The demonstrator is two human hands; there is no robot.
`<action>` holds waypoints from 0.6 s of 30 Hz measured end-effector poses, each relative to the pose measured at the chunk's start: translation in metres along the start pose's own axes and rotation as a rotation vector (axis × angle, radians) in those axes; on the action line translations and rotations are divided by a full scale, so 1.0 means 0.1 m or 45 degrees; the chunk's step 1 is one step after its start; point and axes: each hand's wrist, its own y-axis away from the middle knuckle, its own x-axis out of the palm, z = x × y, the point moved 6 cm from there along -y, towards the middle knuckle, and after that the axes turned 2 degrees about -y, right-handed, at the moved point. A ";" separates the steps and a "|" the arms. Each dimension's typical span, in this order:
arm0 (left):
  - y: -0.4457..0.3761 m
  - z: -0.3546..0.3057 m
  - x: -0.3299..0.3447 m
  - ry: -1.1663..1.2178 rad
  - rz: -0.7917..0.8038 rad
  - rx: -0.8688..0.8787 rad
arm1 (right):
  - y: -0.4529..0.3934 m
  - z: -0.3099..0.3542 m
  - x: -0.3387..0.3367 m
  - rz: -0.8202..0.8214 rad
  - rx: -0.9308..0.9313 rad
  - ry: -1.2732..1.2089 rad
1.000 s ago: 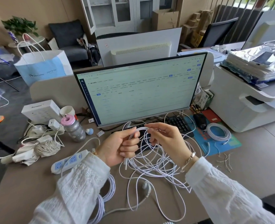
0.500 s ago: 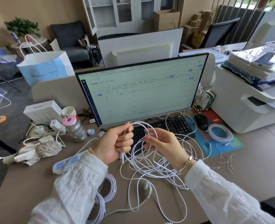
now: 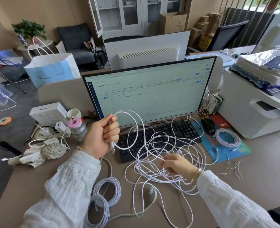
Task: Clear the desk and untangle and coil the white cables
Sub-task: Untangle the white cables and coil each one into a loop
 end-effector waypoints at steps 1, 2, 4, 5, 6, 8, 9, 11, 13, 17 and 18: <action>0.01 -0.01 -0.01 0.003 -0.008 0.004 | 0.01 -0.02 -0.05 -0.005 0.023 -0.239; 0.01 -0.02 -0.03 0.009 -0.014 0.004 | 0.02 0.00 -0.09 -0.016 0.027 -0.445; 0.02 -0.01 -0.04 0.016 -0.015 -0.001 | 0.04 0.07 -0.15 -0.046 -0.018 -0.657; 0.02 0.00 -0.03 0.015 -0.012 -0.004 | 0.06 0.13 -0.16 -0.055 -0.059 -0.663; 0.01 0.02 -0.03 0.011 -0.007 -0.010 | 0.09 0.22 -0.15 -0.059 -0.108 -0.619; 0.00 0.07 -0.01 -0.021 0.004 -0.041 | 0.17 0.41 -0.09 -0.050 -0.212 -0.455; -0.01 0.10 0.01 -0.058 0.013 -0.061 | 0.21 0.51 -0.07 -0.054 -0.263 -0.359; -0.03 0.20 0.06 -0.186 0.043 -0.109 | 0.29 0.73 -0.04 -0.117 -0.385 -0.156; -0.02 0.30 0.12 -0.385 0.063 -0.155 | 0.36 0.96 -0.01 -0.229 -0.557 0.048; 0.02 0.45 0.20 -0.820 0.114 -0.139 | 0.46 1.22 -0.01 -0.466 -0.765 0.208; 0.04 0.46 0.22 -0.869 0.124 -0.136 | 0.47 1.24 -0.01 -0.496 -0.780 0.211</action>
